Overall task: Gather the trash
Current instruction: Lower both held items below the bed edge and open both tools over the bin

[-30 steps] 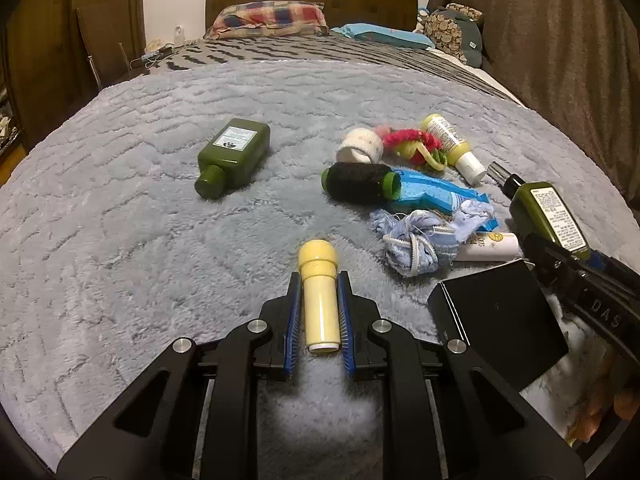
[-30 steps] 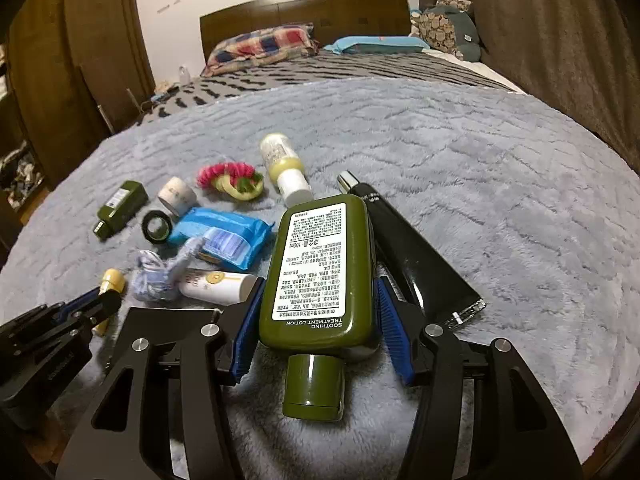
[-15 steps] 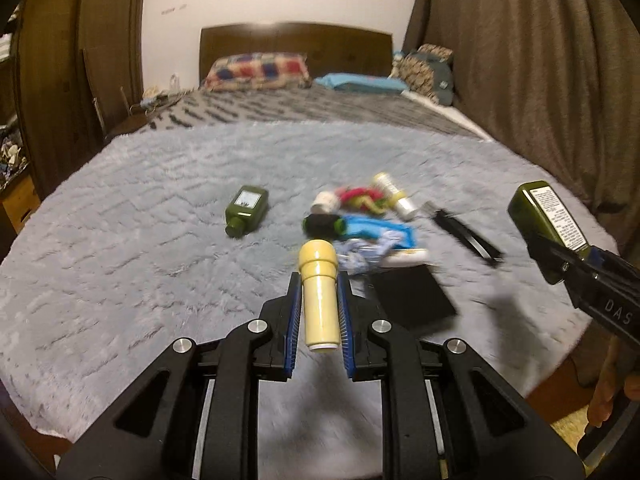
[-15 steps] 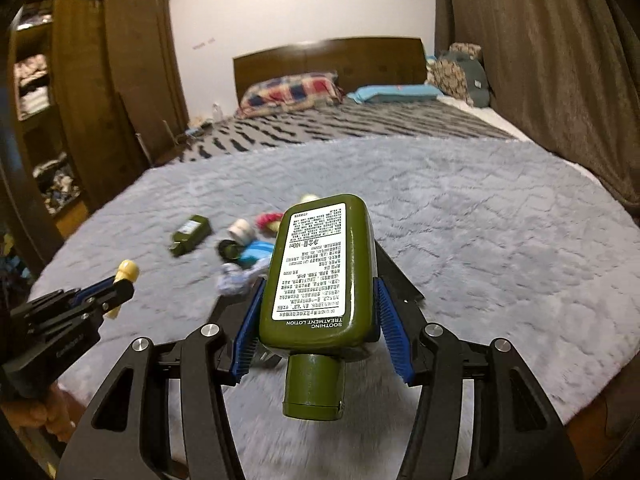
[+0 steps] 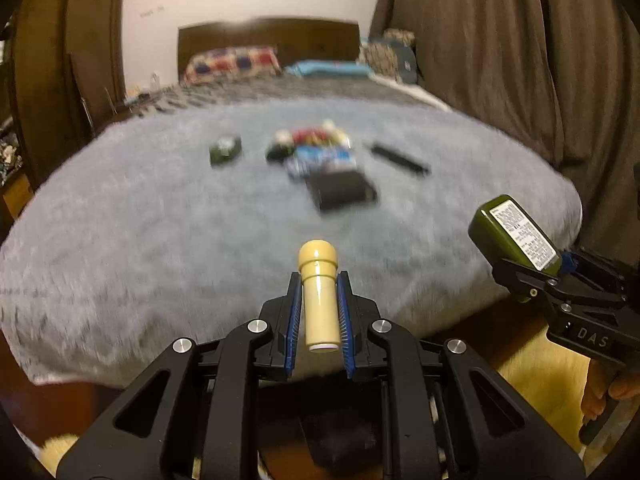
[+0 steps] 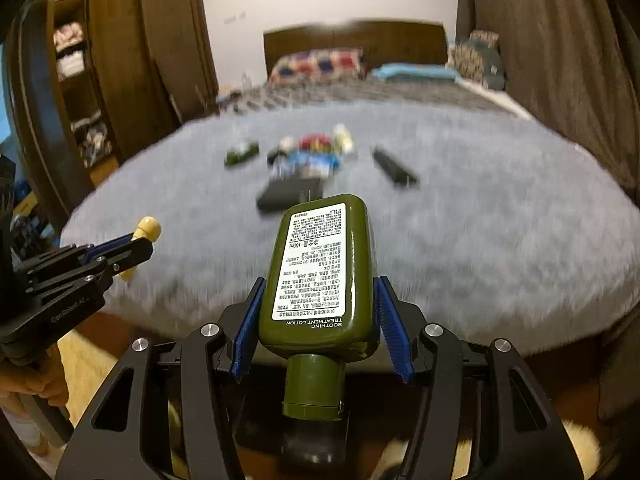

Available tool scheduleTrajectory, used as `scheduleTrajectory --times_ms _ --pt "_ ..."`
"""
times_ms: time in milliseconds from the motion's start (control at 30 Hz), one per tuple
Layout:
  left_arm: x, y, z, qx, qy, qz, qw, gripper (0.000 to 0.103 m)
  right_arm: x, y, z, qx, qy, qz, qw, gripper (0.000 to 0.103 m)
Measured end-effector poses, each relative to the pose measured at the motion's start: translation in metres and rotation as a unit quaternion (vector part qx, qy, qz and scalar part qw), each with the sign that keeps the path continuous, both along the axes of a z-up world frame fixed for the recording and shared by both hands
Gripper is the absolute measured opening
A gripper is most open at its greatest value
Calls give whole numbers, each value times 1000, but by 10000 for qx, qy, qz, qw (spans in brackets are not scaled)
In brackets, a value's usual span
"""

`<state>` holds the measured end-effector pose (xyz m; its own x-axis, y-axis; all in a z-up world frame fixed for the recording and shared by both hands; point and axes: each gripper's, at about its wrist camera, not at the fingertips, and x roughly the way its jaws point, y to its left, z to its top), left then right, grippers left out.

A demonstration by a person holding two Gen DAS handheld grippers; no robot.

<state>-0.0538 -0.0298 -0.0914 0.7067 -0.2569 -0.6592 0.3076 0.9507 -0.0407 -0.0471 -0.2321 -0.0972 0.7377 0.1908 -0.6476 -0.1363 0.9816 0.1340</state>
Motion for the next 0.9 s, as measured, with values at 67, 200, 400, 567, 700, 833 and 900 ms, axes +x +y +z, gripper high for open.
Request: scheduleTrajectory --times_ms 67,200,400,567,700,833,900 --pt "-4 0 -19 84 245 -54 9996 16 -6 4 -21 6 334 95 9994 55" --pt "-7 -2 -59 182 780 -147 9967 16 -2 12 -62 11 950 203 9953 55" --pt "-7 -14 -117 236 1572 -362 9866 16 6 20 -110 80 1535 266 9878 55" --pt "3 -18 -162 194 2246 -472 9731 16 21 14 -154 415 2259 129 9732 55" --pt "12 -20 -187 56 2662 -562 9623 16 32 17 -176 389 2550 63 9661 55" --pt "20 -24 -204 52 2904 -634 9548 16 41 24 -196 443 2860 71 9572 55" --pt "22 -26 -207 63 2963 -650 9529 16 42 25 -201 472 2918 68 9553 55"
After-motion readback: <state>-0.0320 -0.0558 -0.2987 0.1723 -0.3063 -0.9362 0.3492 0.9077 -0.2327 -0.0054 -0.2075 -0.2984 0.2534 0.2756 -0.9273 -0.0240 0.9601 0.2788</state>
